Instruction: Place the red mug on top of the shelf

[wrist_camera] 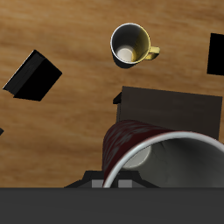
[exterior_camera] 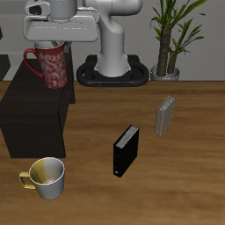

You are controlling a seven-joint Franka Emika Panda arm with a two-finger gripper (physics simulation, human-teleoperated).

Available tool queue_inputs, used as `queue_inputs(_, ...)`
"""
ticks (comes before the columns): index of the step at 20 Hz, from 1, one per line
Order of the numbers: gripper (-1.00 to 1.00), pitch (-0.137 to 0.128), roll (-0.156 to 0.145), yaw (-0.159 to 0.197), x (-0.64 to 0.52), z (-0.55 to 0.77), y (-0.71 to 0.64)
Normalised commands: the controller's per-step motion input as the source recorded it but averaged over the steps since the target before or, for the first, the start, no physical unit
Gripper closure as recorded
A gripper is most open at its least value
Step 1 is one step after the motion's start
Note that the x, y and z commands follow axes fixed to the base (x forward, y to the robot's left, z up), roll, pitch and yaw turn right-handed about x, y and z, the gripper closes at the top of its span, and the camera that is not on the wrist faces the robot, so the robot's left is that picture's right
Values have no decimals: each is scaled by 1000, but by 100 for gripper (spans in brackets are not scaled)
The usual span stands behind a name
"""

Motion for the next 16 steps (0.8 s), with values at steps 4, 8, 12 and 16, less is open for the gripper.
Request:
queue_inputs(4, 100, 17, -50, -5, 44, -177, -407)
queue_inputs(8, 100, 24, -48, -39, 40, -169, -433)
queue_inputs(12, 100, 13, -45, -26, 37, -204, -266)
queue_inputs(16, 100, 24, -53, -21, 171, -330, -152)
